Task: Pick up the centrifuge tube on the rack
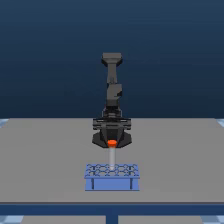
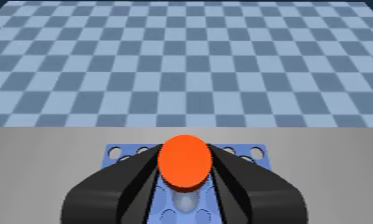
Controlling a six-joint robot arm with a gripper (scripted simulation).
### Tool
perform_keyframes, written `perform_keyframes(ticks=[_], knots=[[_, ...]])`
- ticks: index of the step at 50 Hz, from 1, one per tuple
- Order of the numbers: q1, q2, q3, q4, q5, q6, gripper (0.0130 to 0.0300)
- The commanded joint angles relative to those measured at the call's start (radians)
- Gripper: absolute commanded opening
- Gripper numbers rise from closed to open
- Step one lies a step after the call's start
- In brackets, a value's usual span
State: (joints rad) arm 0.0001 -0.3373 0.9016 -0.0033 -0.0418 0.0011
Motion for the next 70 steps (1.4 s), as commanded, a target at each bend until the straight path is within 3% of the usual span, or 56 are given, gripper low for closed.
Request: perform_keyframes(ticks=[1, 43, 70], knots=[[0.0, -0.003, -0.003, -0.004, 0.009, 0.006, 0.013], [0.0, -0.016, -0.015, 0.195, 0.035, -0.193, 0.013], [0.0, -0.021, -0.02, 0.16, 0.046, -0.158, 0.013]])
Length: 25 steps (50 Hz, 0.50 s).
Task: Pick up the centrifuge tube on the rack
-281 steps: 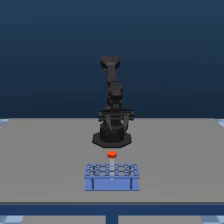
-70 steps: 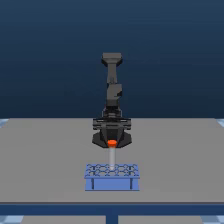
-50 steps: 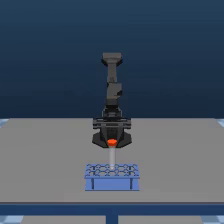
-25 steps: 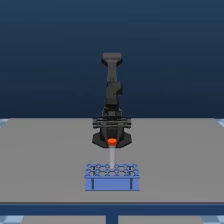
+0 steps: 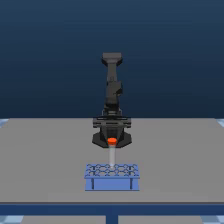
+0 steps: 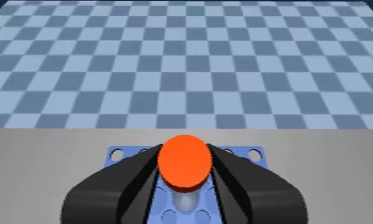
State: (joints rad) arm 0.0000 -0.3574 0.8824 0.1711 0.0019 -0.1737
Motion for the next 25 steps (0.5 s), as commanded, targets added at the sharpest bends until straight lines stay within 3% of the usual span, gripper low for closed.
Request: perform_keyframes(ticks=[1, 25], knots=[[0.0, -0.002, -0.002, -0.028, 0.003, 0.031, 0.013], [0.0, -0.008, -0.008, -0.188, 0.015, 0.191, 0.013]])
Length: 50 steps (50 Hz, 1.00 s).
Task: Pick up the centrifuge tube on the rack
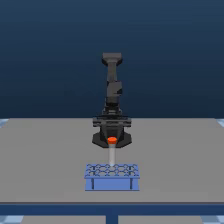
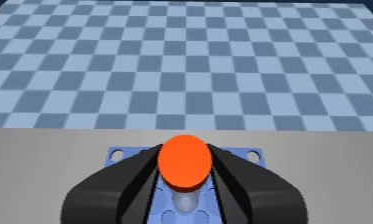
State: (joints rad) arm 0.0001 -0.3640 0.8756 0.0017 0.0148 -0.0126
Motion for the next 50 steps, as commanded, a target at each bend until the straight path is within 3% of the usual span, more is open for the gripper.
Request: perform_keyframes(ticks=[1, 50], knots=[[0.0, -0.002, -0.002, -0.03, 0.004, 0.041, 0.013], [0.0, -0.022, -0.026, -0.012, 0.048, 0.022, 0.013]])
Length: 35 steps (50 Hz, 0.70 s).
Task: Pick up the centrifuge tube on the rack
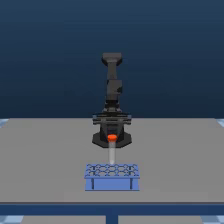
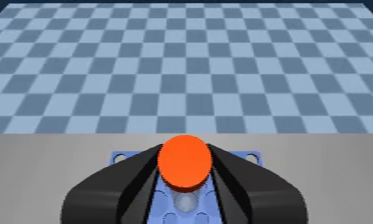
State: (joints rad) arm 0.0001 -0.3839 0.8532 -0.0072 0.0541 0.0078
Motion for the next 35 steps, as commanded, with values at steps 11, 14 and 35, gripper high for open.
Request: perform_keyframes(ticks=[11, 14, 35], knots=[[0.0, -0.019, -0.026, 0.002, 0.048, -0.003, 0.013], [0.0, -0.025, -0.033, 0.002, 0.061, -0.003, 0.013], [0.0, -0.049, -0.074, 0.004, 0.126, -0.005, 0.013]])
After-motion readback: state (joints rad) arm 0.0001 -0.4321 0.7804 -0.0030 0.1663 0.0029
